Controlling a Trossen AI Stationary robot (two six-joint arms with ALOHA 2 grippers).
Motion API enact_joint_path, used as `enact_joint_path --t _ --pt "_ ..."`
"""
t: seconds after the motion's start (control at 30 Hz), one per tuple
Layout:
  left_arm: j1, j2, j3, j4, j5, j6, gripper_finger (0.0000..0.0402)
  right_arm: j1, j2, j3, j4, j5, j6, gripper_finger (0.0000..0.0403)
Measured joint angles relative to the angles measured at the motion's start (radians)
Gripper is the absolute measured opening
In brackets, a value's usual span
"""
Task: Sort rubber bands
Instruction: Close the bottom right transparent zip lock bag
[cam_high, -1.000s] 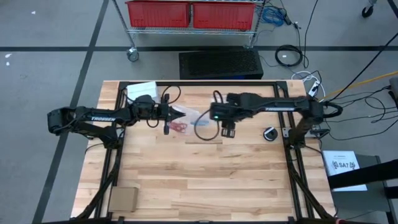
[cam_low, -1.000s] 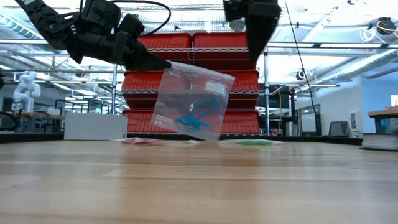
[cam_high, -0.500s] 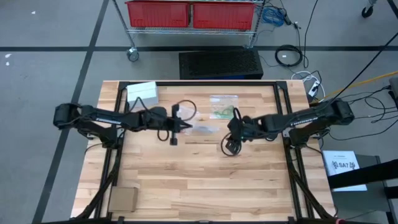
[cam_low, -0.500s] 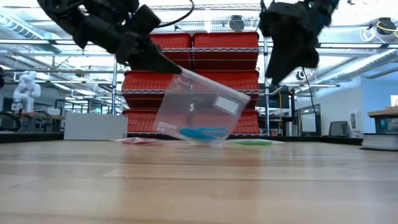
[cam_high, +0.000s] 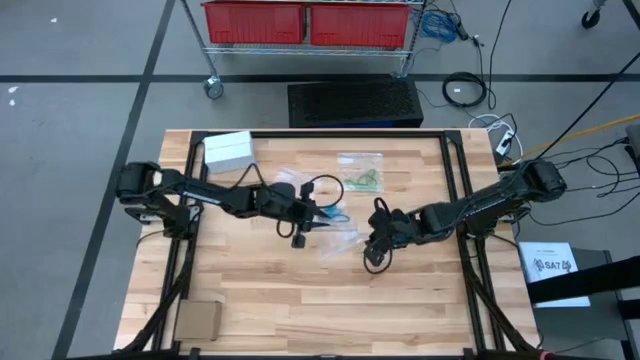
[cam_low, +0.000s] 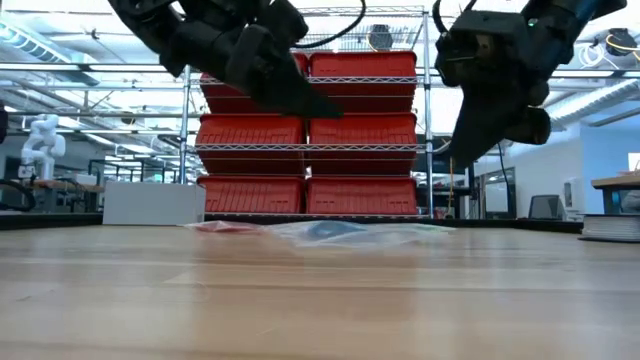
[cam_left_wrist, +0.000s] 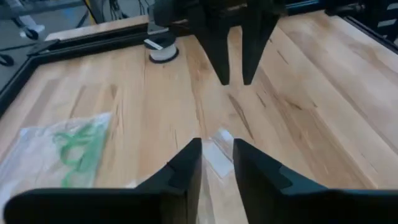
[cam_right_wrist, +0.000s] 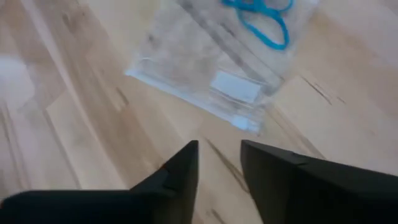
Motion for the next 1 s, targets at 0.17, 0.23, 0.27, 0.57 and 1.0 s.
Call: enact_joint_path --t 0.17,0.23,0.27,0.57,1.0 --pt "0.017 0.011 0.03 -0.012 -0.021 0.006 0.0104 0.013 0.035 0.0 -0.024 0.013 0.025 0.0062" --pt "0.042 0.011 0.03 -0.042 -0.029 0.009 0.0097 0.011 0.08 0.0 -0.014 0.008 0.023 0.0031" --pt "0.059 0.011 0.03 -0.07 -0.032 0.009 0.0091 0.01 0.105 0.0 0.006 -0.001 0.017 0.0017" --pt "0.176 0.113 0.021 -0.132 0.062 0.01 0.0006 -0.024 0.297 0.001 0.167 -0.11 -0.006 0.0004" --pt "0.162 0.164 0.021 -0.189 0.132 0.008 0.0004 -0.258 0.219 0.0 0.046 0.107 -0.154 0.0"
